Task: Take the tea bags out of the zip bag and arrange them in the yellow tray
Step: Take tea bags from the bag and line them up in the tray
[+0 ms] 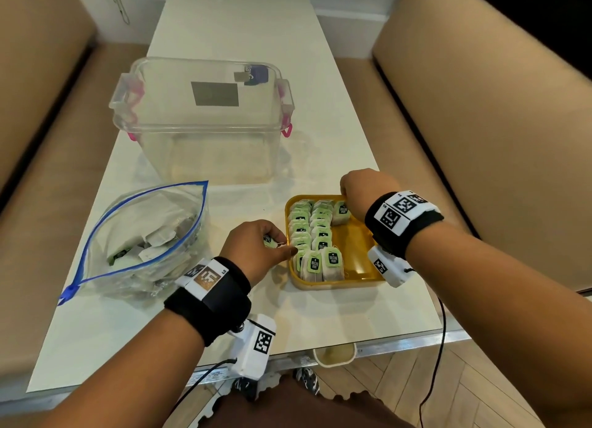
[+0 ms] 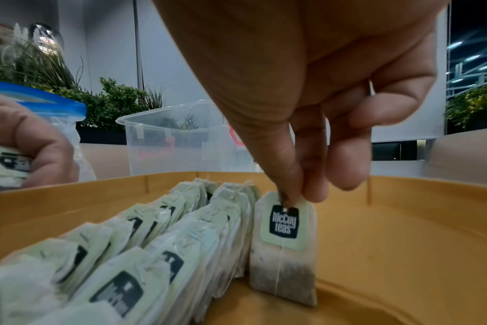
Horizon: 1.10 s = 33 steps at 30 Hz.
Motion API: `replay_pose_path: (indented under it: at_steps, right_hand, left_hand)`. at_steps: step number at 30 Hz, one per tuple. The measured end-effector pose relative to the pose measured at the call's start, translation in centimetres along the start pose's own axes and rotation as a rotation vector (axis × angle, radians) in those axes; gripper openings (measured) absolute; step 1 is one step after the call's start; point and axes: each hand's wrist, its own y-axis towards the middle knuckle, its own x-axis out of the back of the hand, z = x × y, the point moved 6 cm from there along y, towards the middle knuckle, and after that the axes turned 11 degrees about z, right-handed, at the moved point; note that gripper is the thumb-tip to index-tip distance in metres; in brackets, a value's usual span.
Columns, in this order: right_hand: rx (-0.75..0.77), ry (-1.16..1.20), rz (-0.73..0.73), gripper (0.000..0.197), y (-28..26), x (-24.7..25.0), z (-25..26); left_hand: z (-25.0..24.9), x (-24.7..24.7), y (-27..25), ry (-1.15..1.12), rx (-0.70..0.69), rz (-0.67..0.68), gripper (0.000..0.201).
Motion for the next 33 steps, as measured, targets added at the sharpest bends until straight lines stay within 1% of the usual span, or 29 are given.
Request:
replay_pose_path:
  at_steps: [7,10,12,14,16,17,19,20,22,24,27,29,30,33]
  right_hand:
    - [-0.011,0.027,0.014,0.012,0.4,-0.1,-0.2]
    - [-0.003,0.073,-0.012,0.011,0.4,0.1,-0.6]
    - [0.000,0.105,-0.036,0.013,0.1,0.5,-1.0]
    - [0.008,0.133,-0.056,0.019,-0.6,0.9,-1.2]
    - [0.033,0.170,-0.091,0.023,-1.7,1.4,-1.1]
    - [0.071,0.200,-0.125,0.022,-2.4,1.9,-0.8]
    - [0.213,0.278,-0.184,0.017,-4.2,2.9,0.7]
    - [0.297,0.314,-0.185,0.016,-5.3,3.3,1.8]
    - [0.435,0.417,-0.117,0.016,-7.1,3.7,3.8]
    - [0.496,0.575,-0.007,0.020,-7.9,3.2,5.2]
    - [0.493,0.688,0.070,0.031,-7.7,1.8,6.5]
    - [0.484,0.737,0.075,0.031,-7.5,1.0,7.2]
    - [0.476,0.779,0.067,0.031,-7.4,0.8,7.4]
    - [0.449,0.903,0.020,0.033,-7.4,0.6,7.7]
  left_hand:
    - [0.0,0.1,-0.1,-0.001,-0.015,0.000,0.020]
    - [0.0,0.6,-0.2,0.000,-0.041,-0.026,0.020]
    - [-0.2,1.1,-0.5,-0.045,-0.060,-0.050,0.022]
    - [-0.3,1.6,-0.7,-0.198,-0.055,-0.057,0.030]
    - [-0.5,1.8,-0.9,-0.463,-0.025,-0.047,0.040]
    - [-0.7,1.8,-0.9,-0.580,-0.010,-0.036,0.046]
    - [-1.0,1.7,-0.9,-0.750,0.021,0.001,0.060]
    - [-1.2,1.6,-0.8,-0.815,0.034,0.019,0.065]
    - [-1.5,1.5,-0.8,-0.902,0.041,0.047,0.071]
    - [-1.8,1.6,-0.7,-0.909,0.022,0.031,0.068]
    - [-2.0,1.9,-0.6,-0.904,-0.027,-0.044,0.047]
    - [-2.3,1.8,-0.3,-0.937,-0.081,-0.063,0.032]
    - [-2.3,1.7,-0.2,-0.922,-0.104,-0.071,0.028]
    - [-2.4,1.6,0.0,-0.860,-0.126,-0.085,0.026]
